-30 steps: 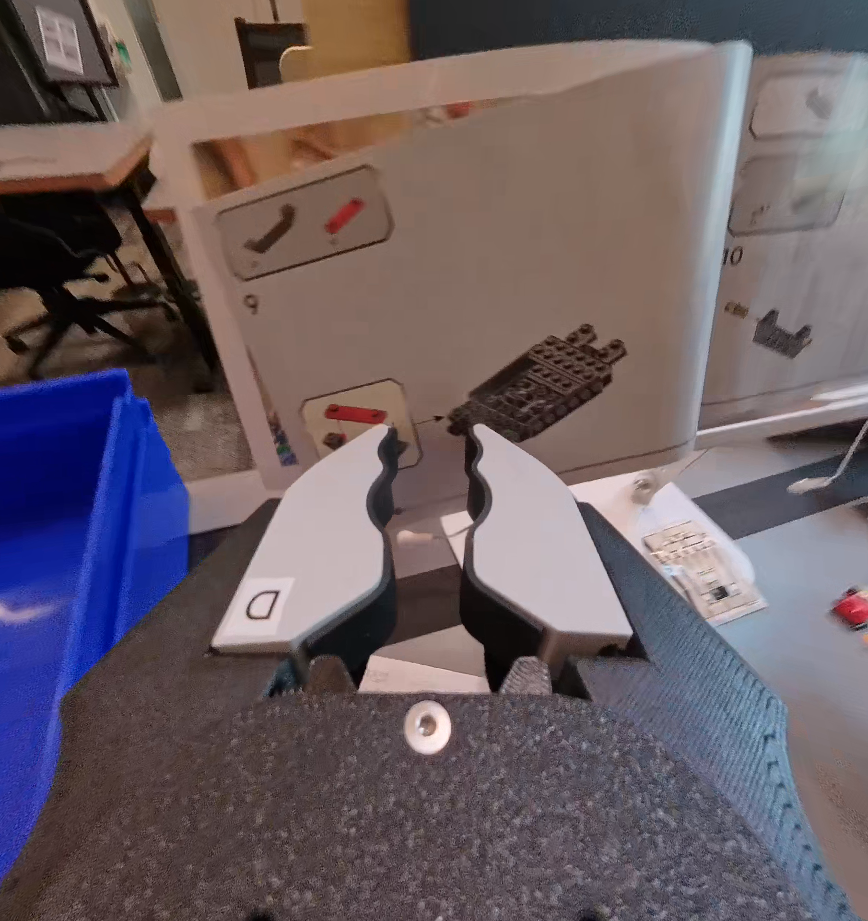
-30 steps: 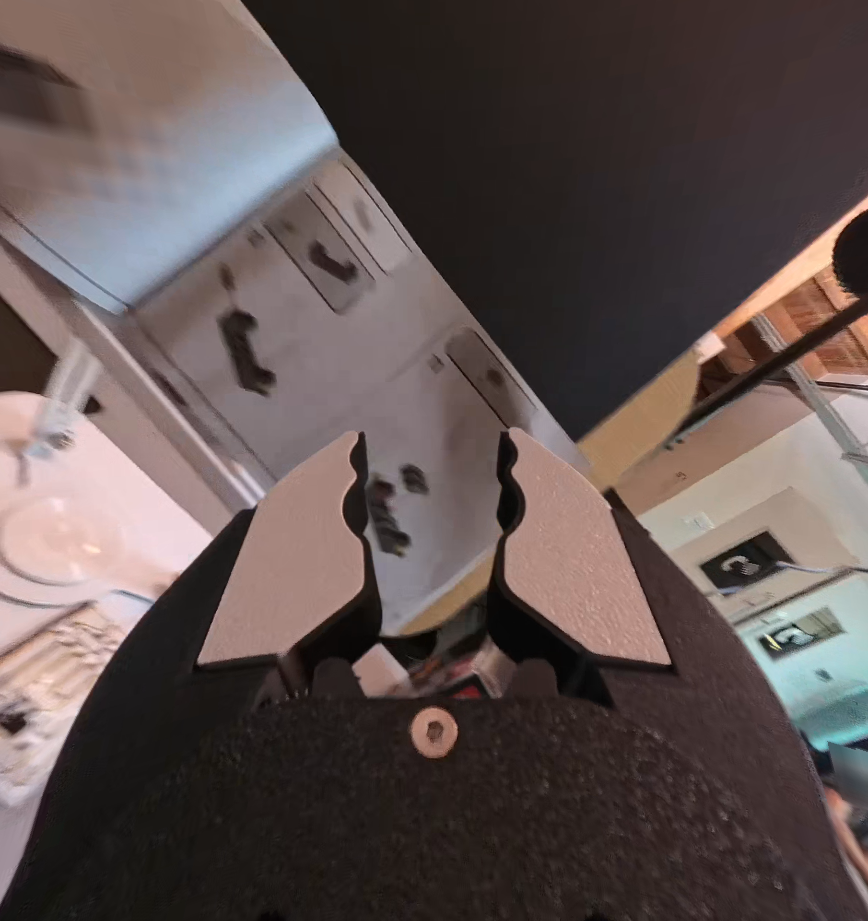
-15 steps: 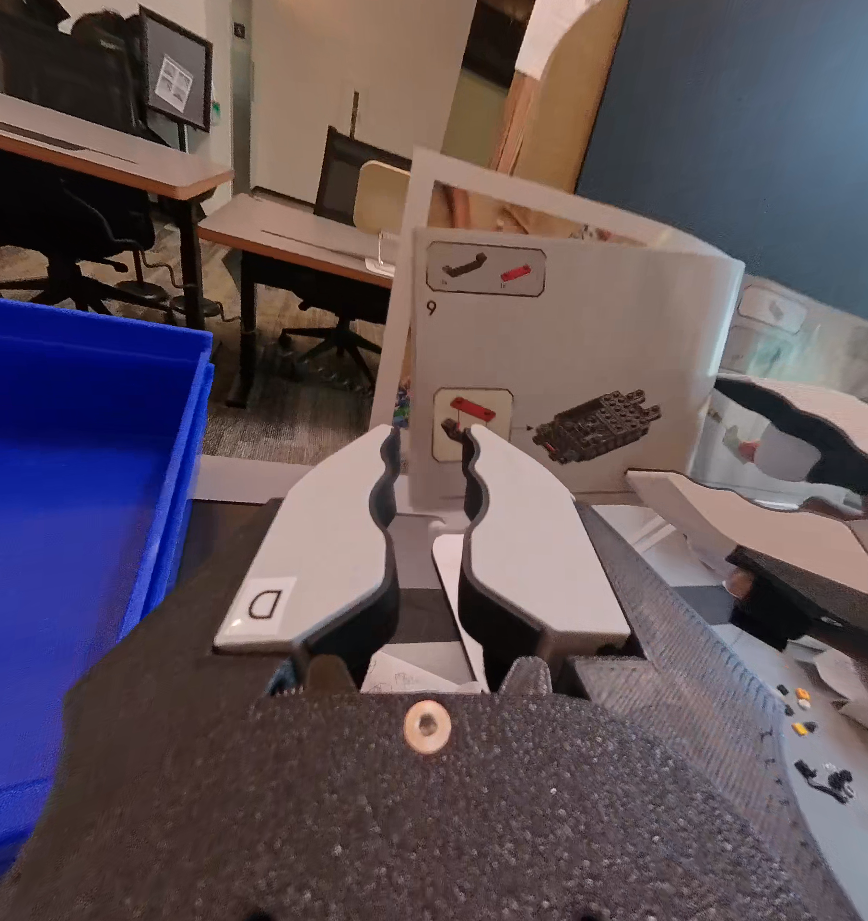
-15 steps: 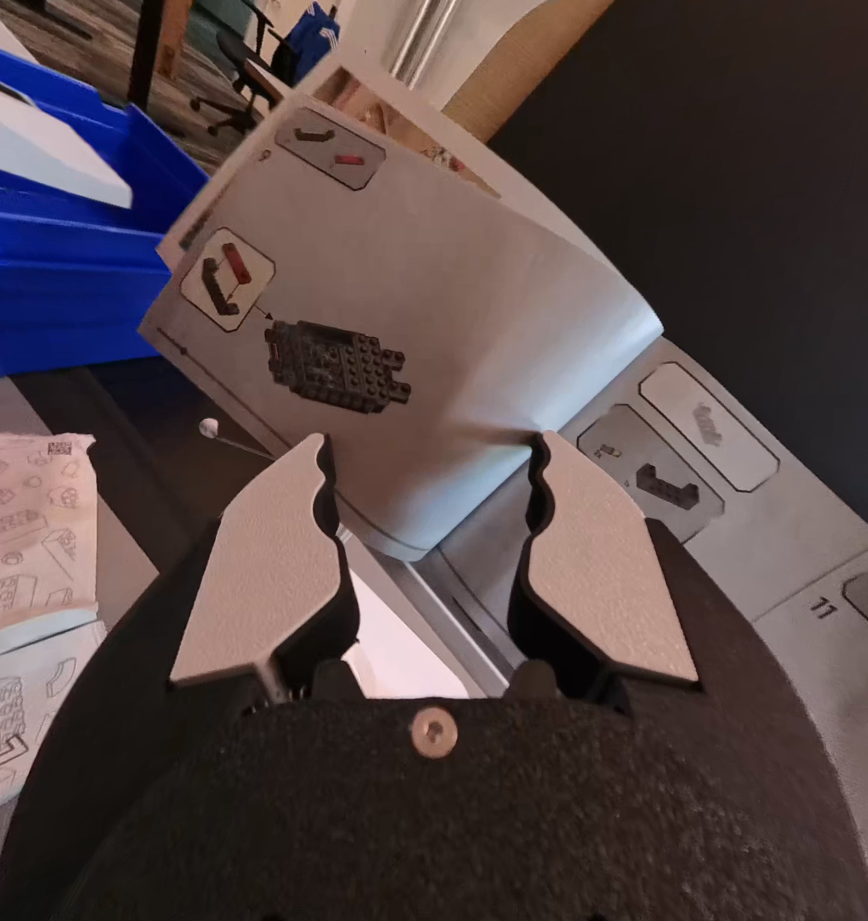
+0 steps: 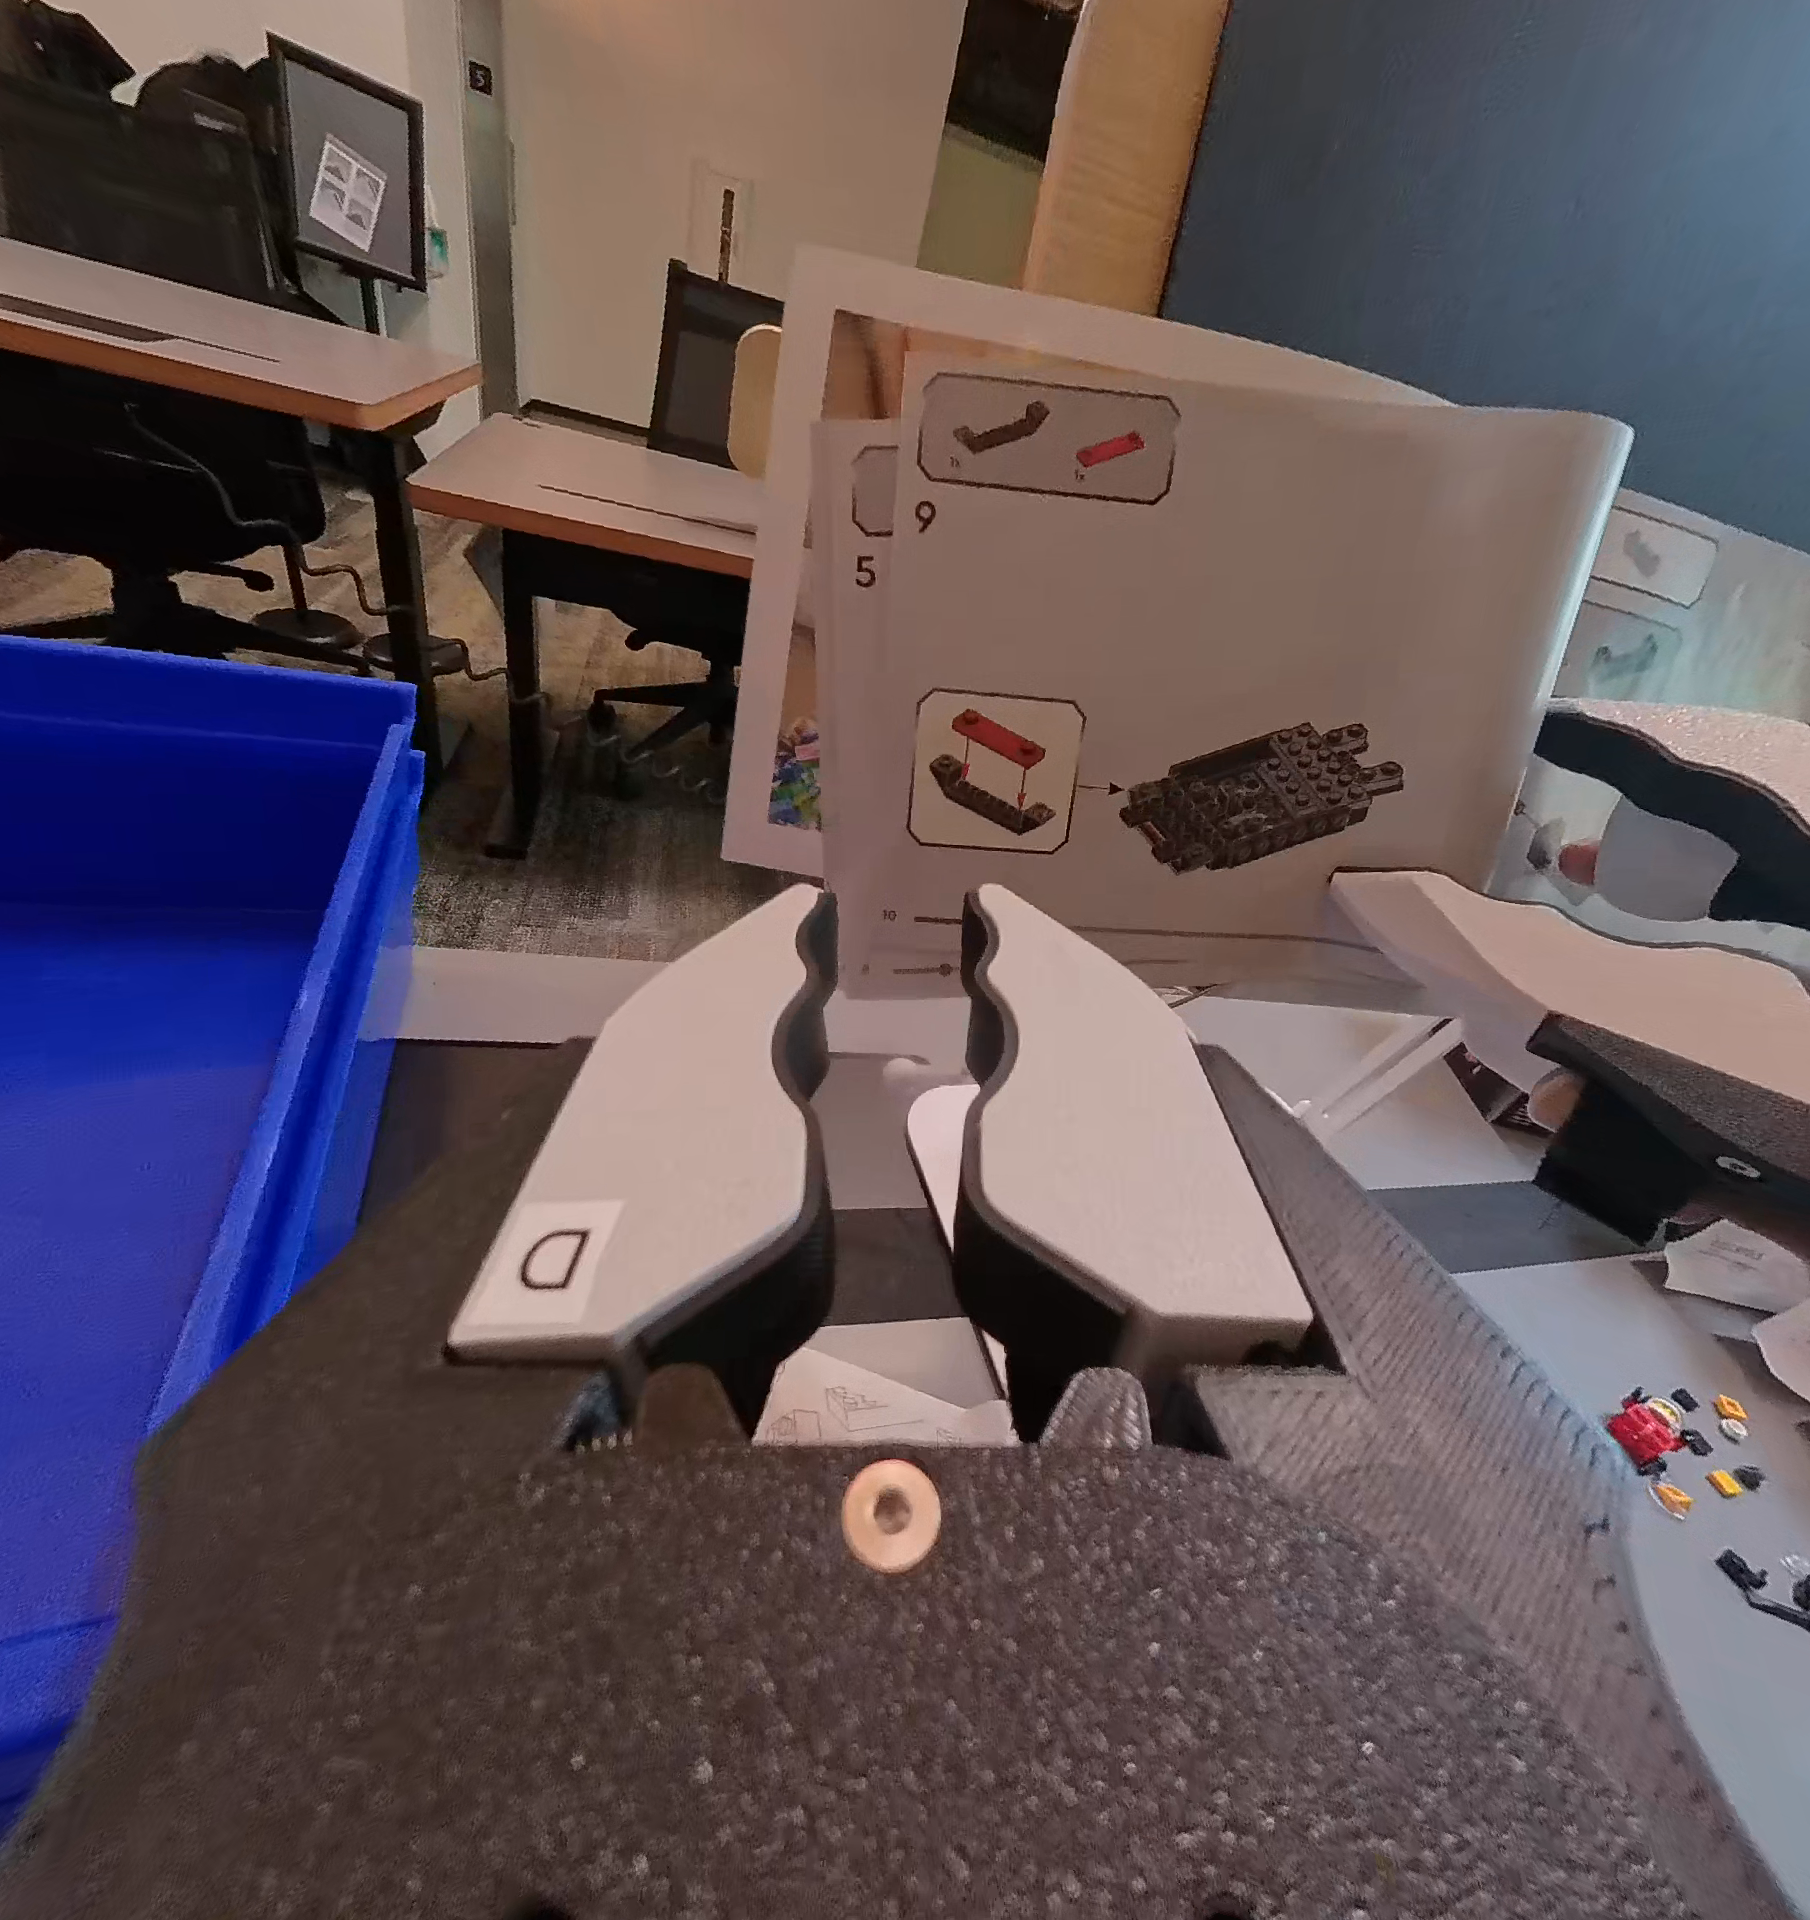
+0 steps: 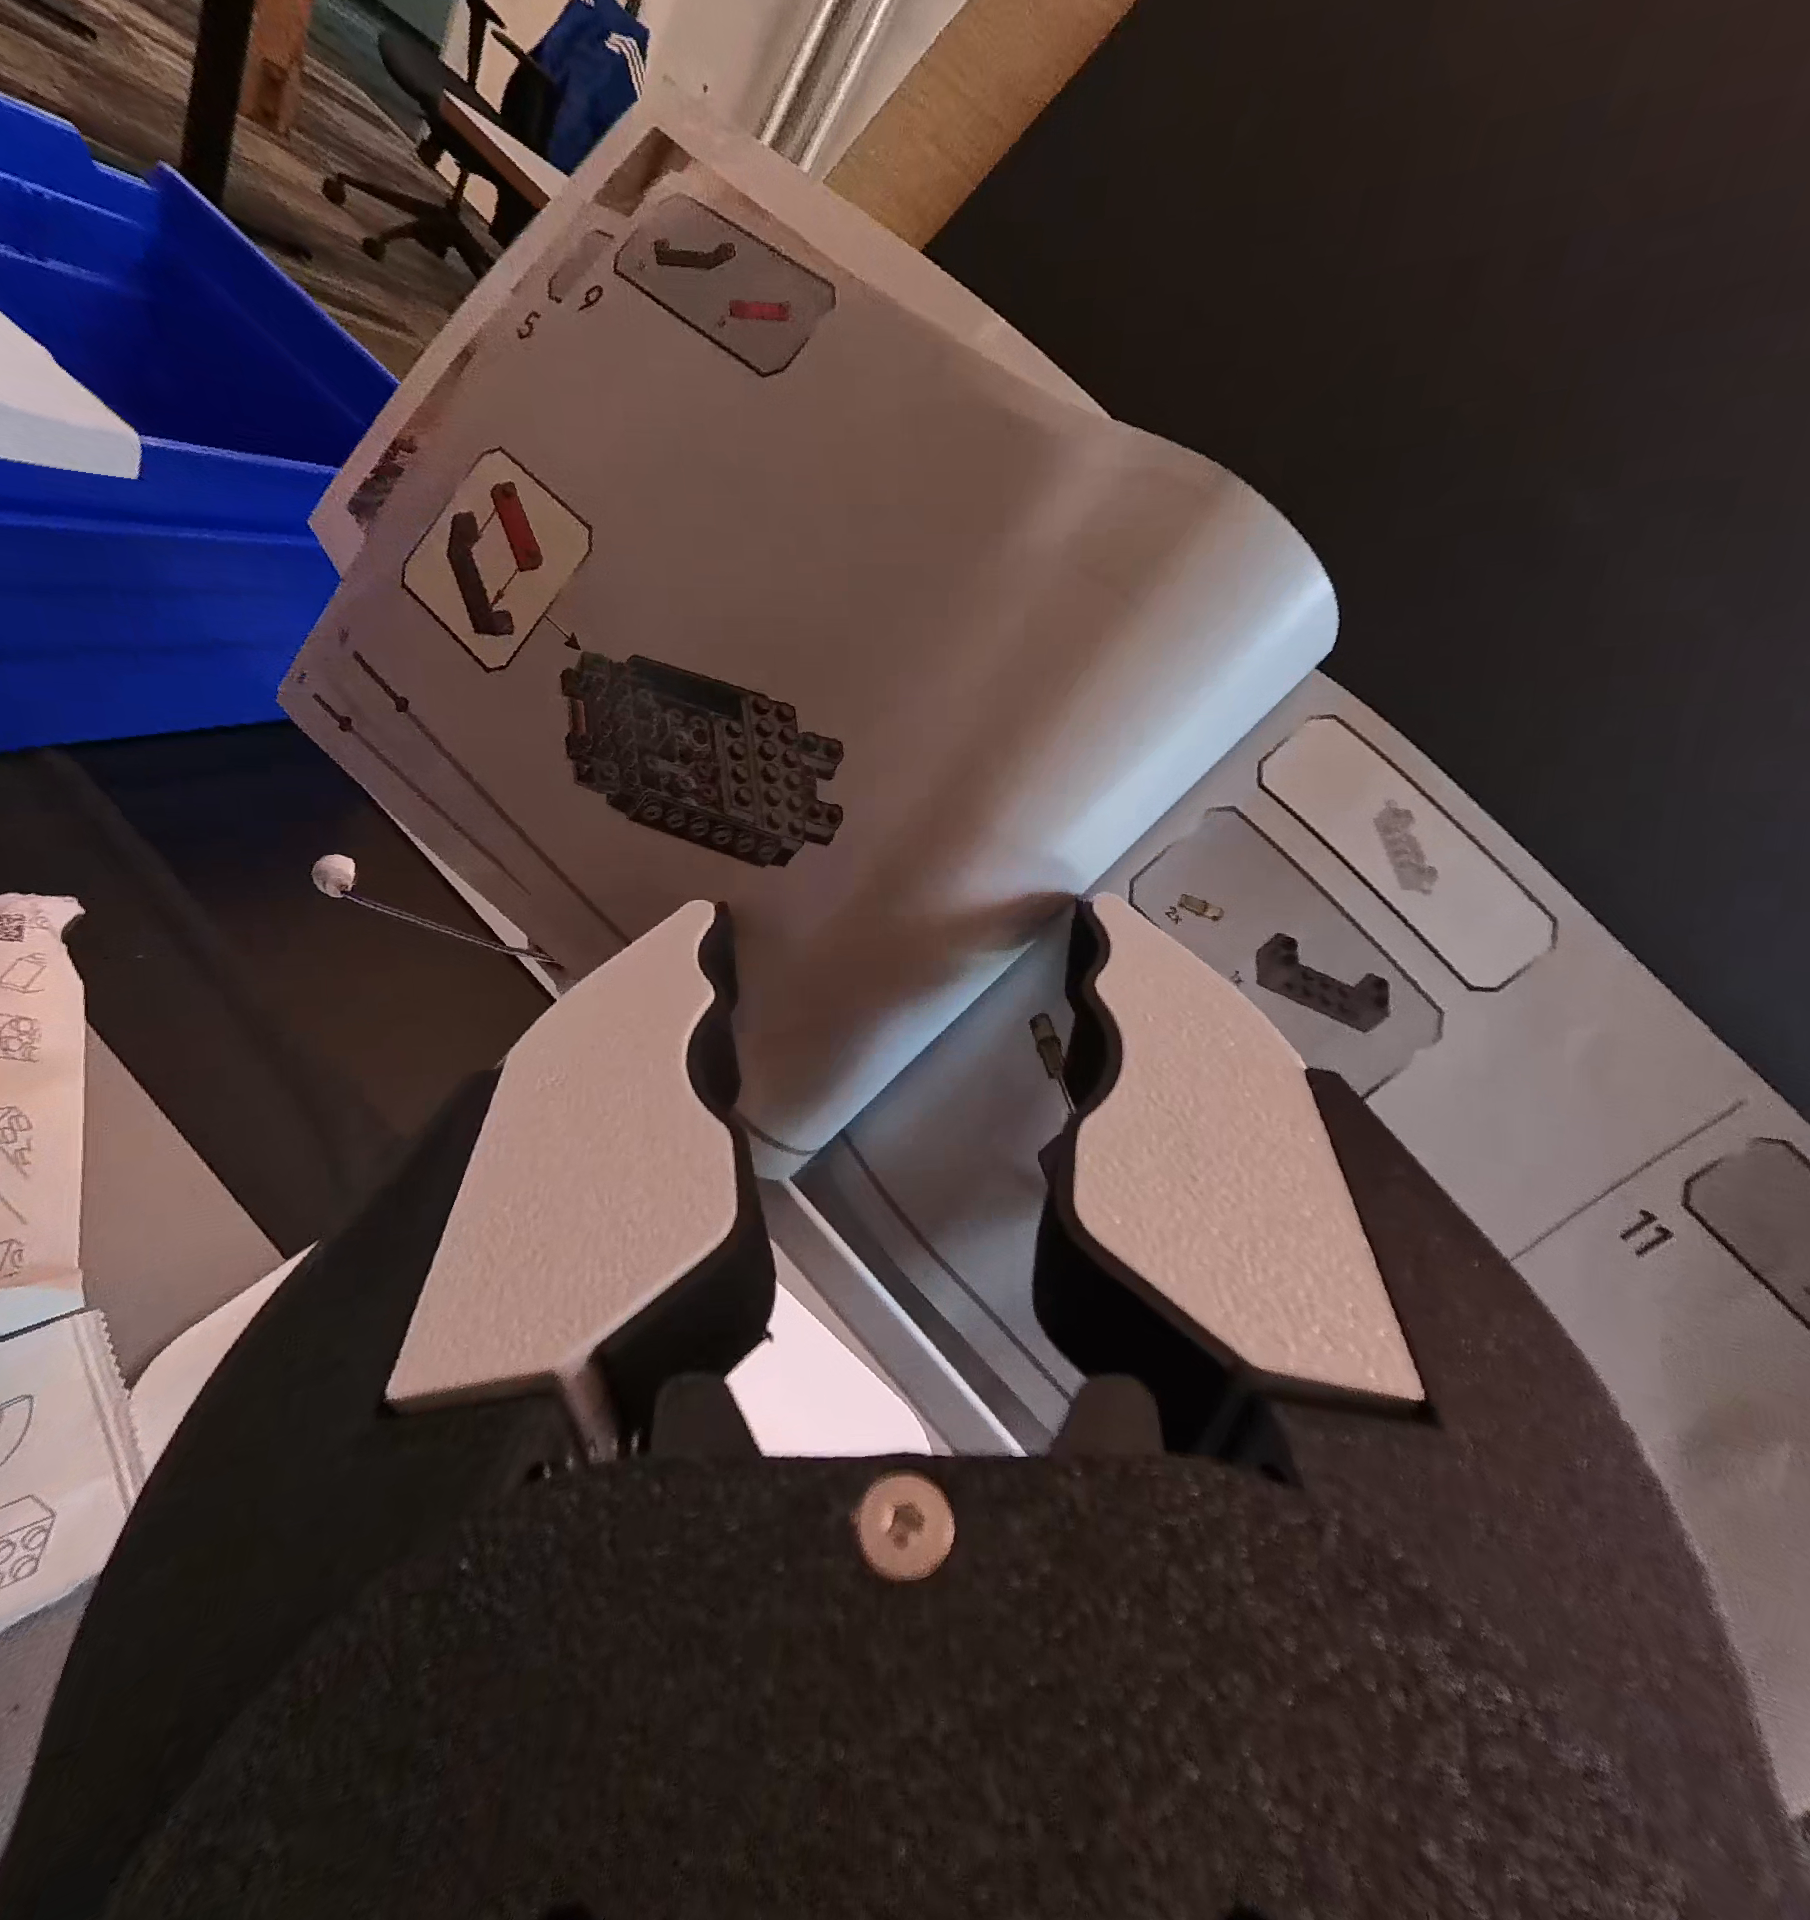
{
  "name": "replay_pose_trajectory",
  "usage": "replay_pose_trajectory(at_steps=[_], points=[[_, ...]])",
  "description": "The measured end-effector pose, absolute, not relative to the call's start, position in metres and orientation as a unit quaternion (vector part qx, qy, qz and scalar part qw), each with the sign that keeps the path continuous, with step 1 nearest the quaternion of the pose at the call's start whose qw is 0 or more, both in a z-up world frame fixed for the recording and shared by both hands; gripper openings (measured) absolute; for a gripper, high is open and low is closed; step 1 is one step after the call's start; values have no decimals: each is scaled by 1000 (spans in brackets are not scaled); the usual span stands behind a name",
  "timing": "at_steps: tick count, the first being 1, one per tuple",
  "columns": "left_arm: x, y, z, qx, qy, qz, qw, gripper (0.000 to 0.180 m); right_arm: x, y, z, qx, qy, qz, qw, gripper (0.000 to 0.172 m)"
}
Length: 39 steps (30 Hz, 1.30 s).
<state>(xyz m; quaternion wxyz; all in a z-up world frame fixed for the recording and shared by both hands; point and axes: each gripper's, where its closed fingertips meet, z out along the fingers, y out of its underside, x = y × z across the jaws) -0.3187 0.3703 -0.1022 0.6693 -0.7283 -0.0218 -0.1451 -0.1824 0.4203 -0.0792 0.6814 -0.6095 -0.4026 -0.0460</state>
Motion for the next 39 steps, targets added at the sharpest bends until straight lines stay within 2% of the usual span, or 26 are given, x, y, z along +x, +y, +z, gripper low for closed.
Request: replay_pose_trajectory(at_steps=[13, 17, 21, 28, 33, 39], points=[[-306, 371, -108, -738, 2, -148, 658, 22, -179, 411, -70, -586, -436, -32, 682, 52], [-302, 371, -109, -740, 12, -153, 655, 22, -171, 409, -61, -577, -440, -34, 687, 42], [-294, 371, -113, -745, 27, -161, 647, 22, -165, 408, -60, -578, -451, -19, 680, 25], [-282, 372, -116, -745, 51, -163, 645, 24, -156, 408, -63, -582, -476, 16, 659, 14], [-270, 371, -115, -740, 81, -176, 644, 34, -146, 412, -65, -599, -481, 53, 638, 11], [-255, 369, -115, -736, 113, -186, 641, 37, -140, 412, -68, -601, -485, 68, 632, 9]])
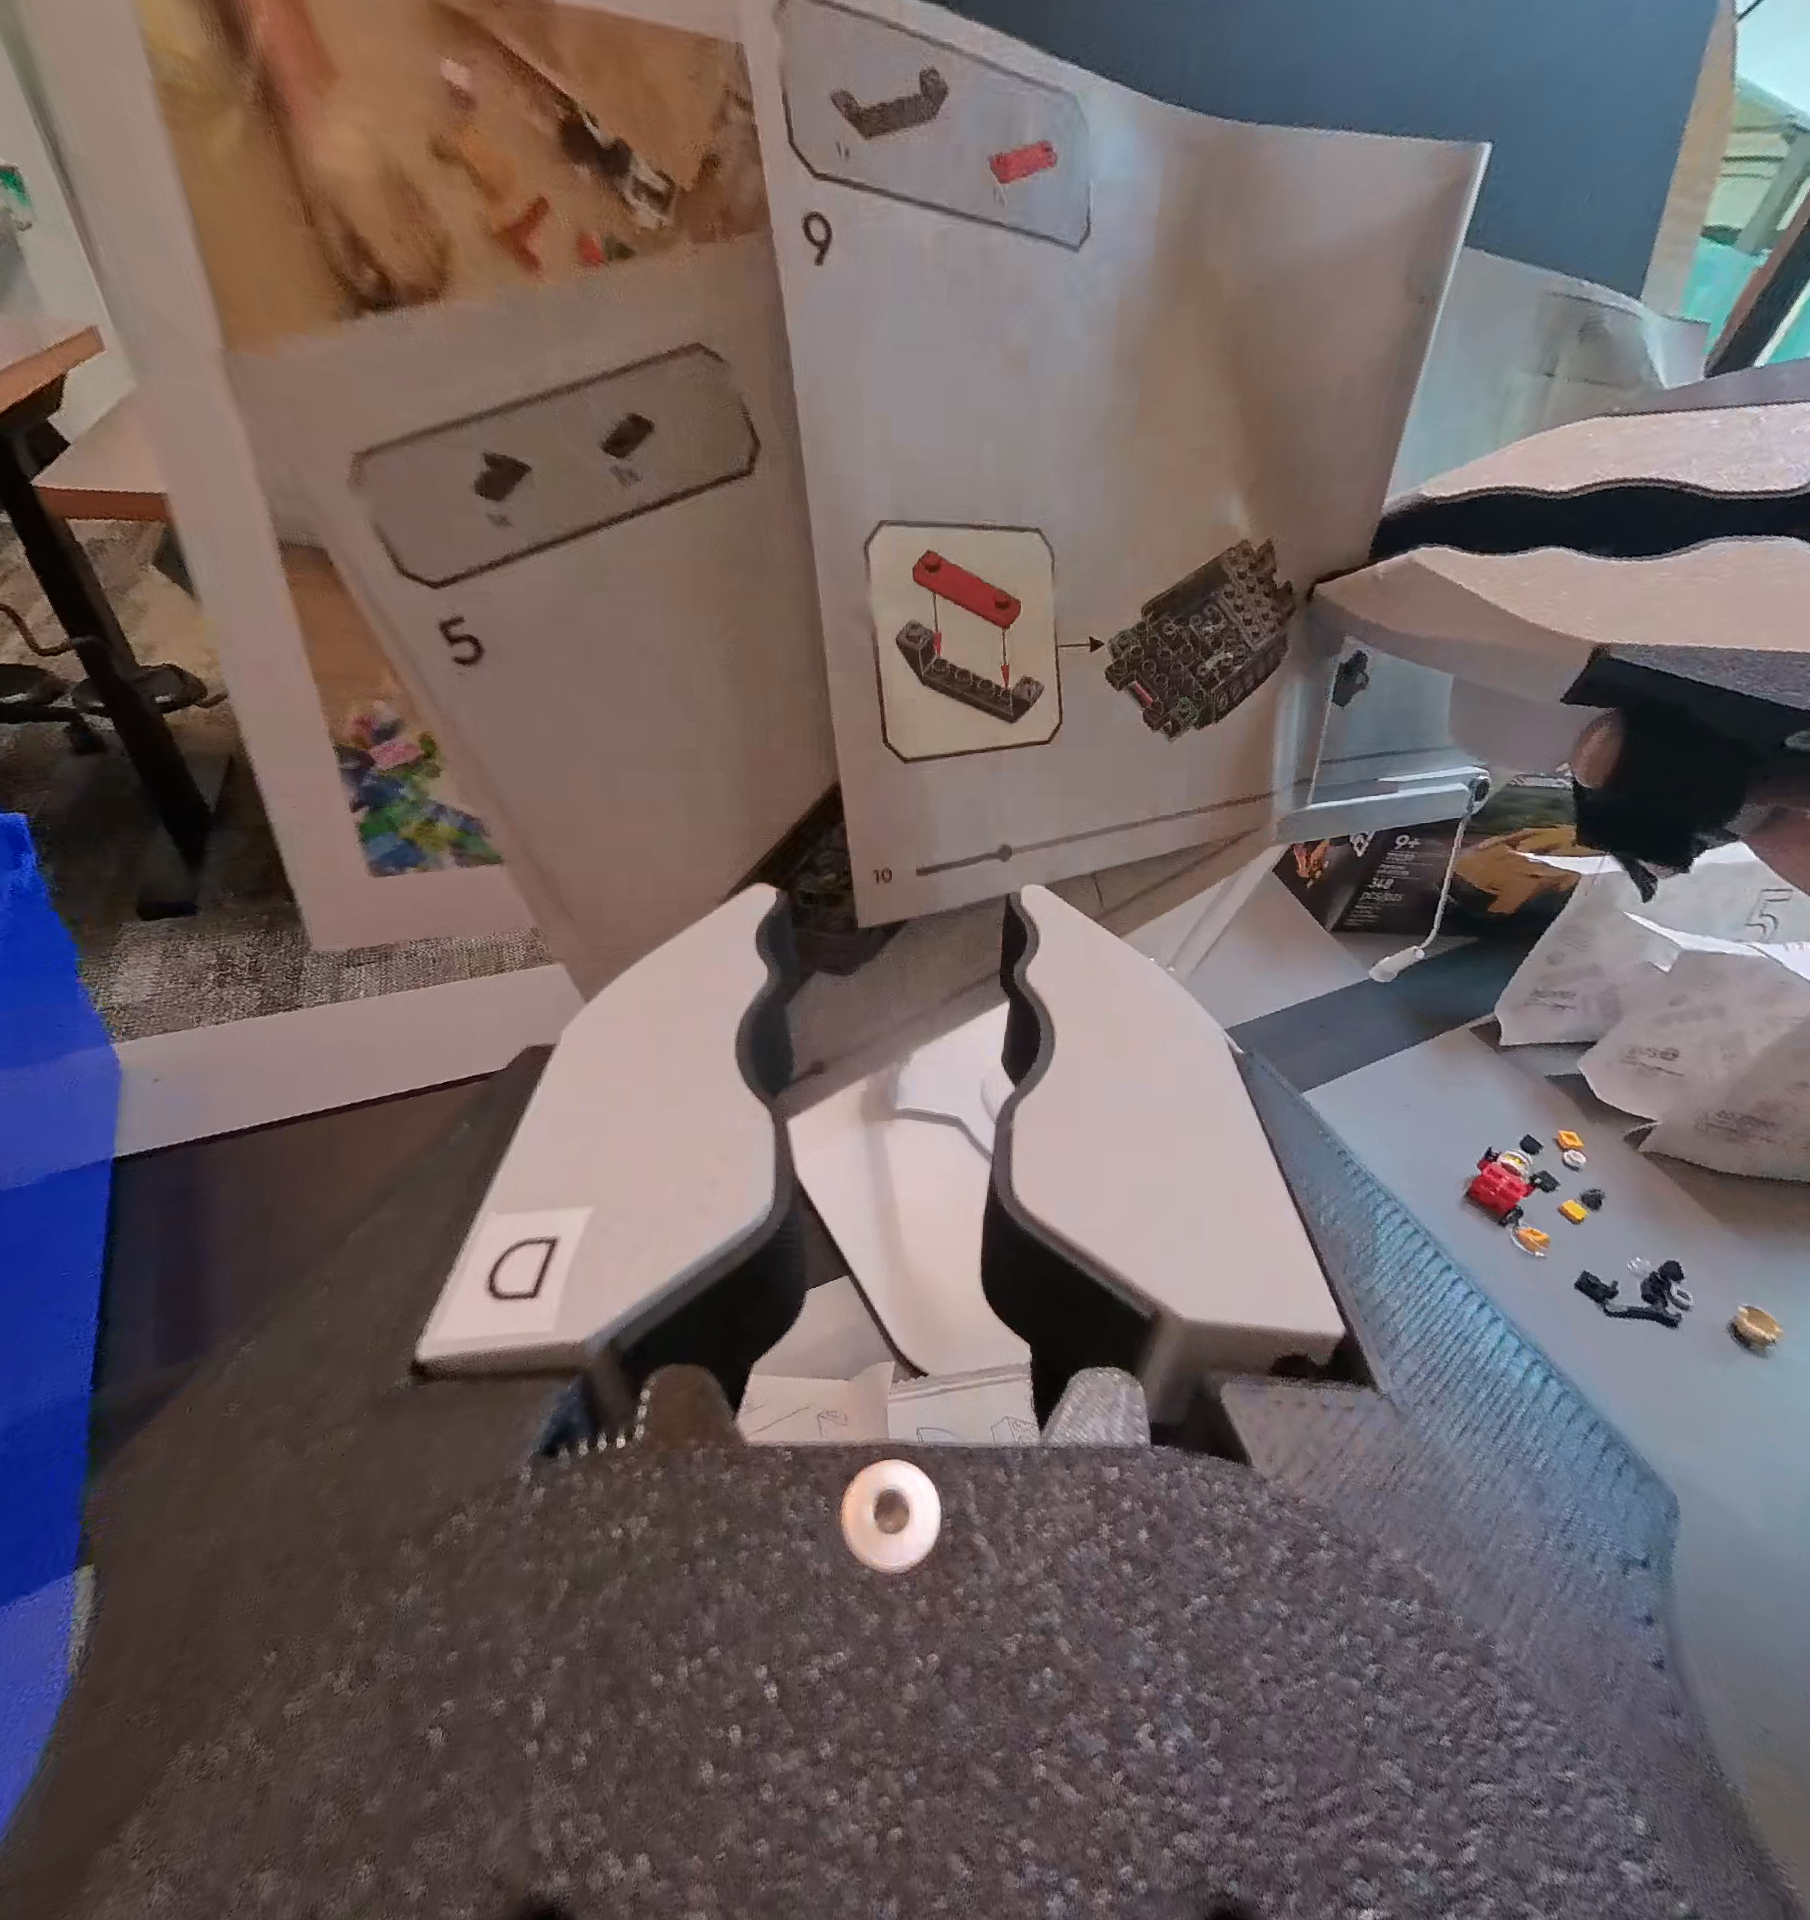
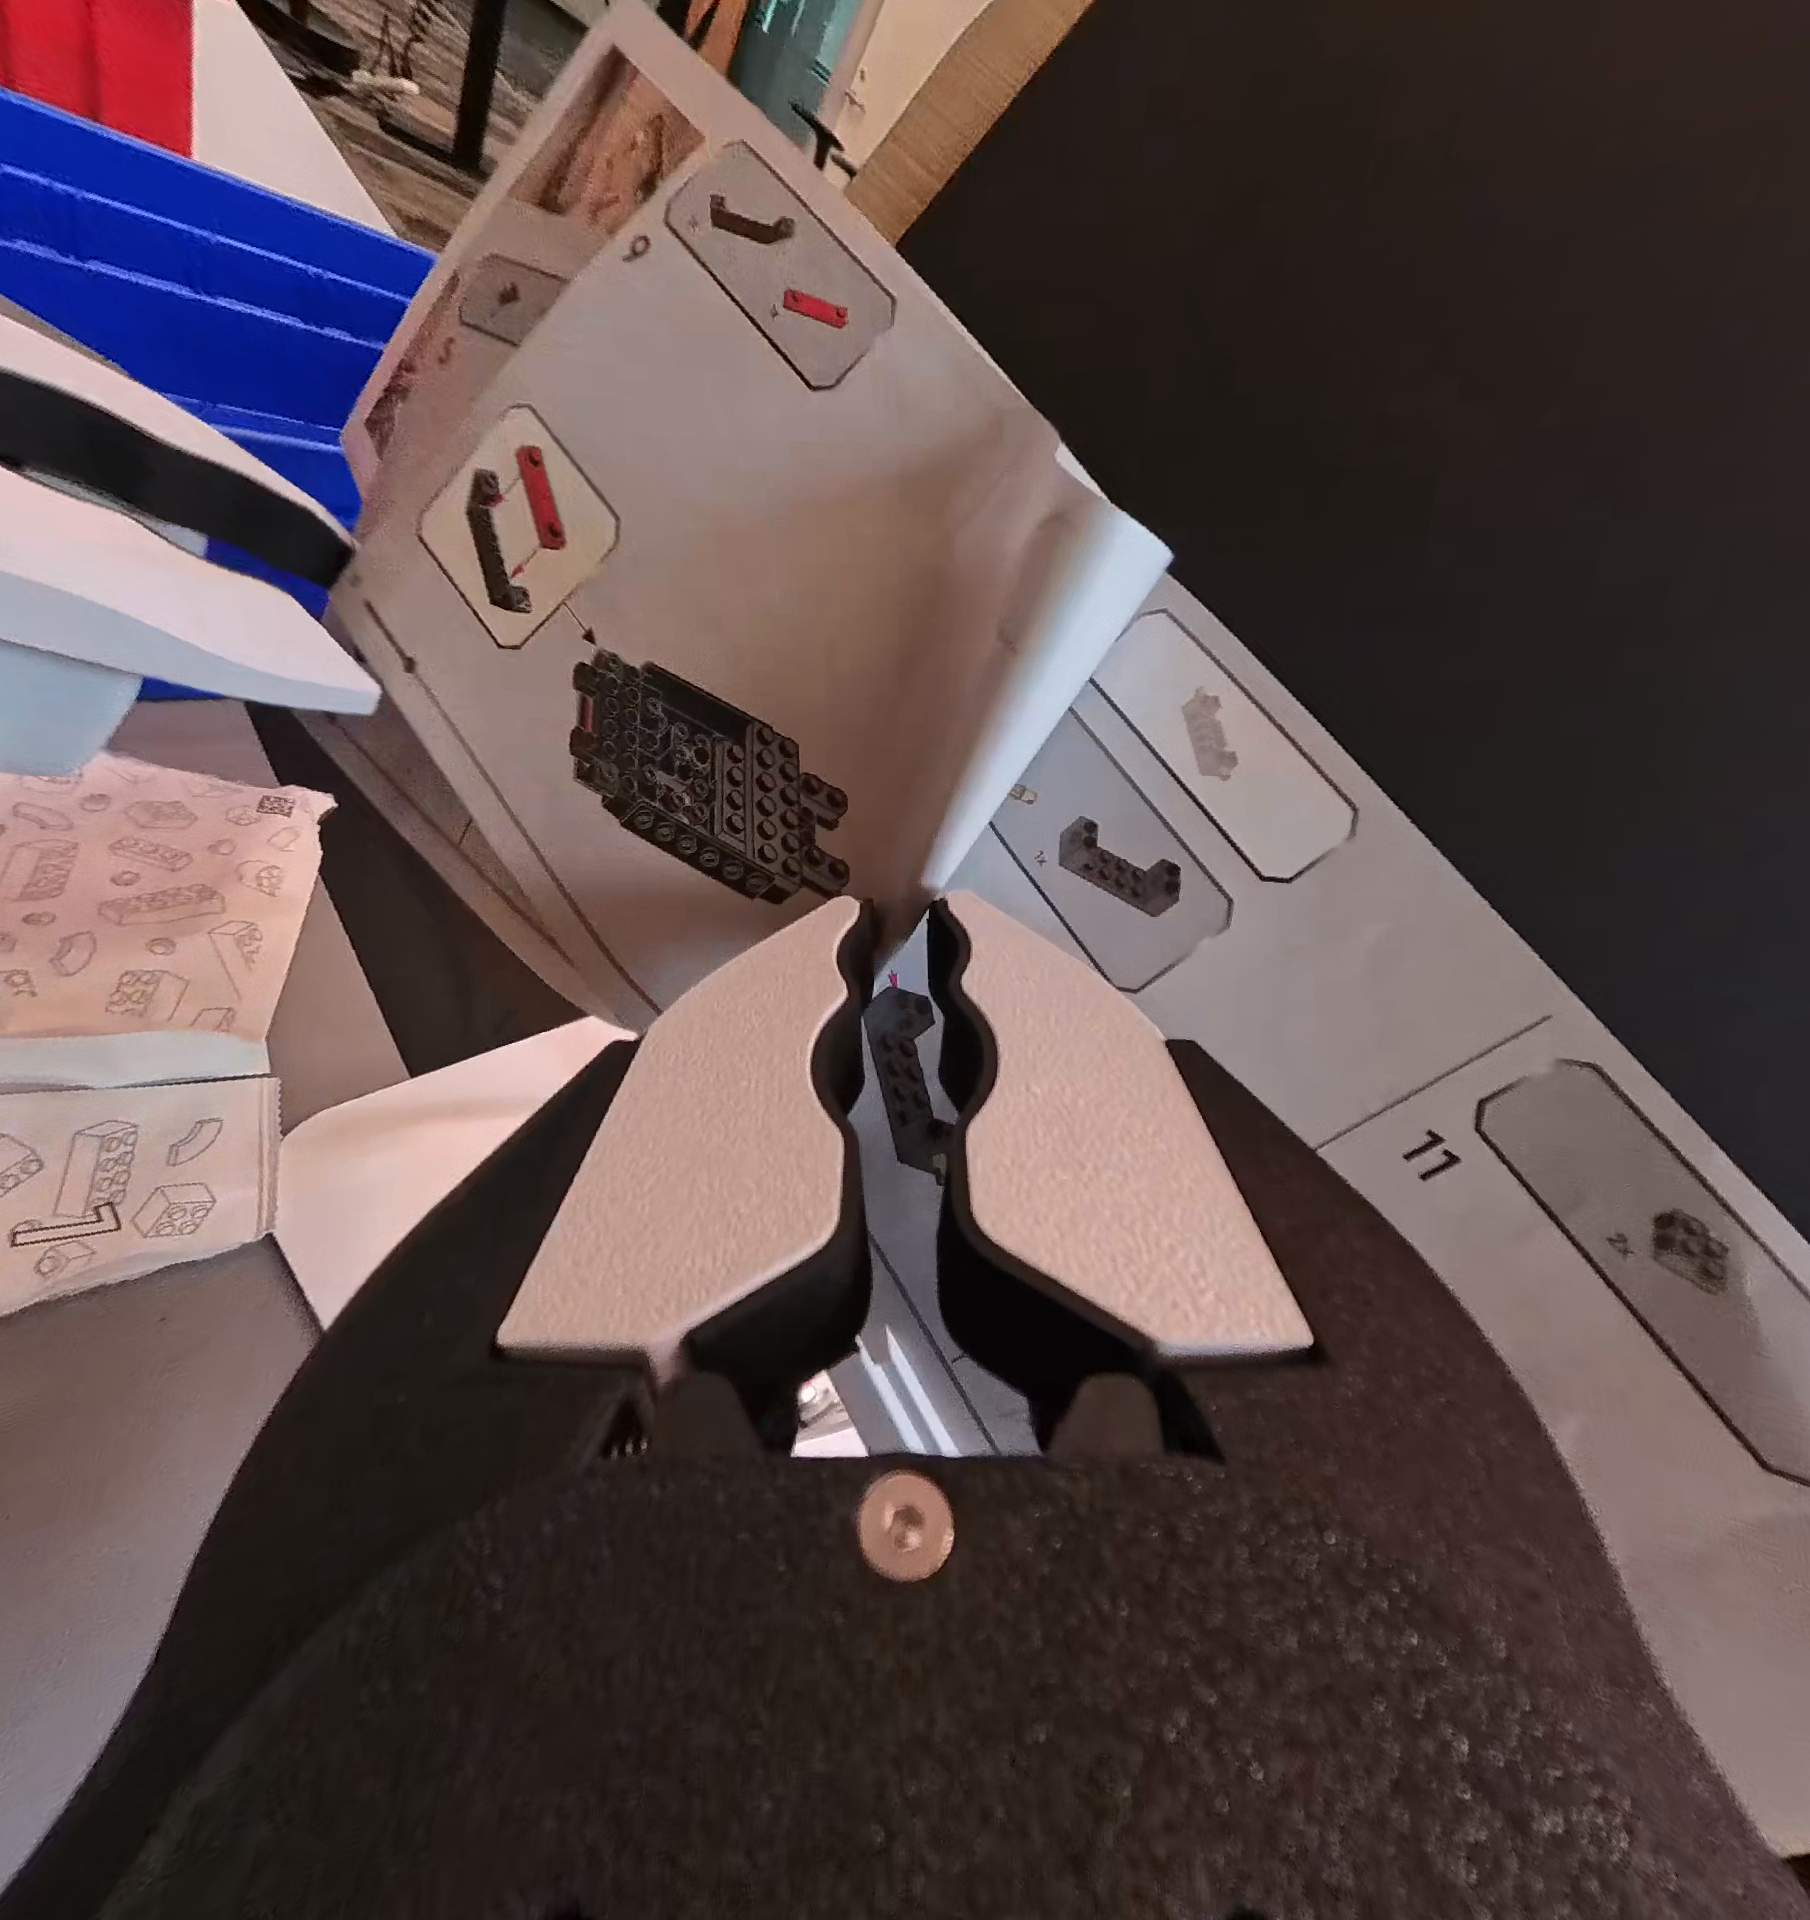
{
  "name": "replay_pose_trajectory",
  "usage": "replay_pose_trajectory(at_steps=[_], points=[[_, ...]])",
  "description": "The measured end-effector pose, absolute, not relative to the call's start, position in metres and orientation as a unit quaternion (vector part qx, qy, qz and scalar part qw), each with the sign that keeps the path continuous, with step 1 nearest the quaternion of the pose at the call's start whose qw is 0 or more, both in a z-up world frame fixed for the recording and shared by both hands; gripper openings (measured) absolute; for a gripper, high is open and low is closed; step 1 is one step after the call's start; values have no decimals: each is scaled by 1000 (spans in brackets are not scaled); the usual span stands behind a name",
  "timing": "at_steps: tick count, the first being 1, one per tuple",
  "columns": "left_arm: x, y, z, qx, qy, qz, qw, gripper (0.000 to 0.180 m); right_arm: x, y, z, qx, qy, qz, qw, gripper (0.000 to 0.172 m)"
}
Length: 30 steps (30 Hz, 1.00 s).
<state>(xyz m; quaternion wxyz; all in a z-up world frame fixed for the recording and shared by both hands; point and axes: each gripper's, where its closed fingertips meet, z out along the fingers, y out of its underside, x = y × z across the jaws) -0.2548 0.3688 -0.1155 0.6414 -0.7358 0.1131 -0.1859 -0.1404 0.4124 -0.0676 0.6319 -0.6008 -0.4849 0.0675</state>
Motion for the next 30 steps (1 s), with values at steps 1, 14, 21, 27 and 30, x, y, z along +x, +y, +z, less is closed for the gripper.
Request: replay_pose_trajectory(at_steps=[1, 14, 21, 27, 30], points=[[-253, 369, -116, -737, 117, -186, 640, 37, -140, 413, -68, -601, -485, 68, 631, 9], [-250, 371, -126, -746, 123, -189, 626, 39, -138, 413, -69, -613, -468, 92, 630, 9], [-250, 371, -130, -751, 123, -184, 622, 39, -138, 411, -71, -612, -467, 95, 630, 9], [-249, 370, -128, -748, 126, -190, 623, 37, -140, 410, -71, -611, -469, 95, 630, 9], [-247, 368, -126, -744, 131, -194, 625, 34, -140, 410, -71, -611, -468, 95, 631, 9]])
